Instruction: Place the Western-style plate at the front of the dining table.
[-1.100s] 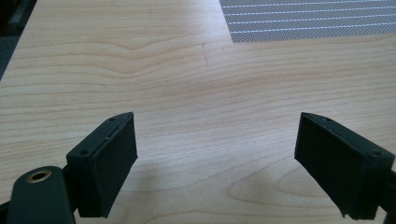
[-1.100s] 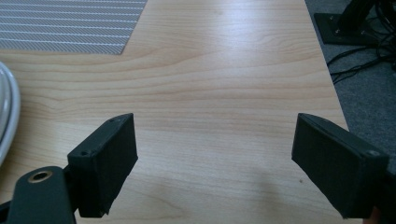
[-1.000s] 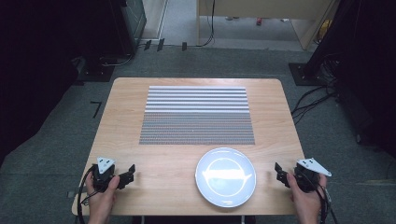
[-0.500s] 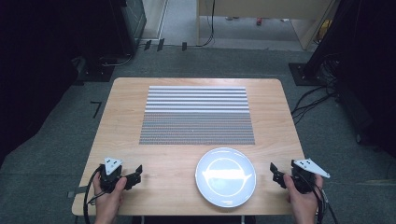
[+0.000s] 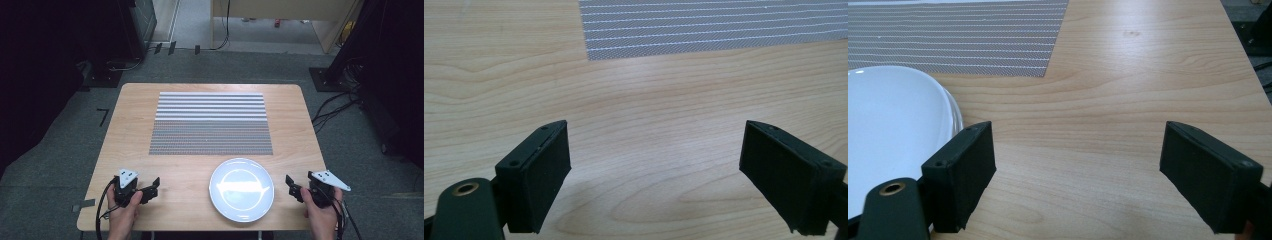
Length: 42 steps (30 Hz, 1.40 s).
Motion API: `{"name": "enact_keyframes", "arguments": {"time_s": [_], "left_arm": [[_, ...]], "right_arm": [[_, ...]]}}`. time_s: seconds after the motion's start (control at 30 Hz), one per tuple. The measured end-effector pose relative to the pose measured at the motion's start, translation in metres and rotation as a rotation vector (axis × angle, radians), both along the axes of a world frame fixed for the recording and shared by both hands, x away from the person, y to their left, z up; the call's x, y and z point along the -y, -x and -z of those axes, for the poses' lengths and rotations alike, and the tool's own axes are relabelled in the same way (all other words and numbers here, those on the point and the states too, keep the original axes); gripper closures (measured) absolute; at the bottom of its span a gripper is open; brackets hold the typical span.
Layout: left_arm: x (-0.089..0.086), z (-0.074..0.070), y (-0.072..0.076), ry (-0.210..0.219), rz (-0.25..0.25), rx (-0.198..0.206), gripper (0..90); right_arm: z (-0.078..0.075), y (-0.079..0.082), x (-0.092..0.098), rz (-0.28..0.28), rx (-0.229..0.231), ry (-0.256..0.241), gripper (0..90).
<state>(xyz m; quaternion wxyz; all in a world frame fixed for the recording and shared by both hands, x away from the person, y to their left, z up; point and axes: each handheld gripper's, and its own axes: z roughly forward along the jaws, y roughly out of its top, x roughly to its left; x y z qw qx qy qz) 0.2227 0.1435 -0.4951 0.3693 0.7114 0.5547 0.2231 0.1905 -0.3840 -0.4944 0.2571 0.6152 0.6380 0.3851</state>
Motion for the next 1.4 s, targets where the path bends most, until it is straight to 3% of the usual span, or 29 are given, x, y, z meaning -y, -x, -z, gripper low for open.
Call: {"name": "enact_keyframes", "arguments": {"time_s": [0.53, 1.4], "left_arm": [[0.03, 0.0, 0.003, 0.035, 0.076, 0.006, 12.9], [0.059, 0.001, 0.007, 0.052, 0.15, 0.011, 12.9]], "right_arm": [[-0.002, 0.001, -0.009, -0.02, 0.005, -0.023, 14.2], [-0.002, 0.0, -0.023, -0.06, 0.003, -0.034, 14.3]]}}
